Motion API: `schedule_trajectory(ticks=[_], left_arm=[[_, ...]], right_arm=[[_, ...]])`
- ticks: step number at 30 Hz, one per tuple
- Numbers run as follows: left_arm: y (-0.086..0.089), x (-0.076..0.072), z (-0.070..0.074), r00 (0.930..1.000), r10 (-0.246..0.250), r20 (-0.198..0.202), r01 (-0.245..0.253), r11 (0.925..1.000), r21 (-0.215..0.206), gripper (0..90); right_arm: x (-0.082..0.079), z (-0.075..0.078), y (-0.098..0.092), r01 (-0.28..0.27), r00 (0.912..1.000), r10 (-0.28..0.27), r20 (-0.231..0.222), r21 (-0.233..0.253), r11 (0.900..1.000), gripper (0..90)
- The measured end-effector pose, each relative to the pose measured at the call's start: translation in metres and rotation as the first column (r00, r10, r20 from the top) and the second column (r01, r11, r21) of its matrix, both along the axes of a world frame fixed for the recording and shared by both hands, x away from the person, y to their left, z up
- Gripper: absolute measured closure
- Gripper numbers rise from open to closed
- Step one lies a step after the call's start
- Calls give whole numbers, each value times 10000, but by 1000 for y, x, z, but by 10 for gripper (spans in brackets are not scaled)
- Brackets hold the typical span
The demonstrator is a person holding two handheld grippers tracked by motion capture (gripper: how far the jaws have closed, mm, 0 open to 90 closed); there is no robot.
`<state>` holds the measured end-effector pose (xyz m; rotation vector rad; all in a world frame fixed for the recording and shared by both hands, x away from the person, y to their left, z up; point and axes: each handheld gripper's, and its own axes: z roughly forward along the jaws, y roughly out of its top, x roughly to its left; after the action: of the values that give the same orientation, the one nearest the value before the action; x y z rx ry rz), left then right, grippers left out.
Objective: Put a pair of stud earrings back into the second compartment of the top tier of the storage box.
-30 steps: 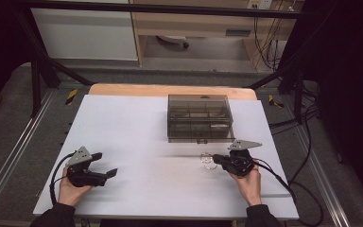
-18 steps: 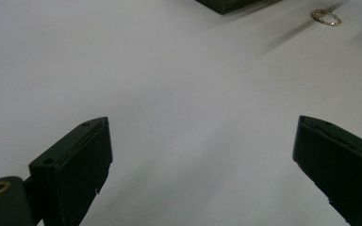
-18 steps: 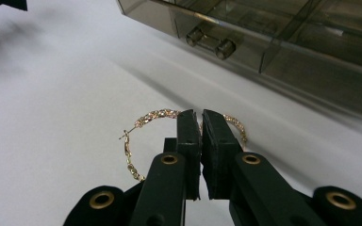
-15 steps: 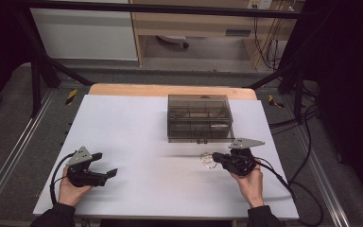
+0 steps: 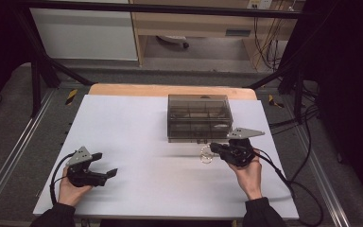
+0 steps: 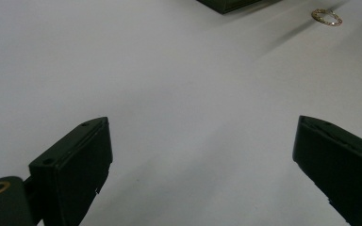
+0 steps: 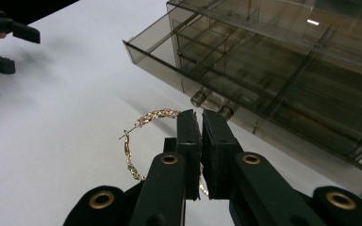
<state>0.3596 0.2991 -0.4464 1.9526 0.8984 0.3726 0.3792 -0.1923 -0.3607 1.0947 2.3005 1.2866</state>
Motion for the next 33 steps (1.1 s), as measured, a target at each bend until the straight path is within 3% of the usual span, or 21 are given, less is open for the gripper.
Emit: schedule_trajectory(ticks=[16, 33], left_arm=[[0, 0, 0, 10000, -17, -18, 17, 10000, 3, 50], [0, 0, 0, 10000, -32, -15, 32, 10000, -4, 51]], right_arm=[[31, 17, 22, 298, 9994, -297, 164, -64, 9995, 865], [74, 1, 33, 1214, 9925, -1220, -96, -480, 9914, 865]])
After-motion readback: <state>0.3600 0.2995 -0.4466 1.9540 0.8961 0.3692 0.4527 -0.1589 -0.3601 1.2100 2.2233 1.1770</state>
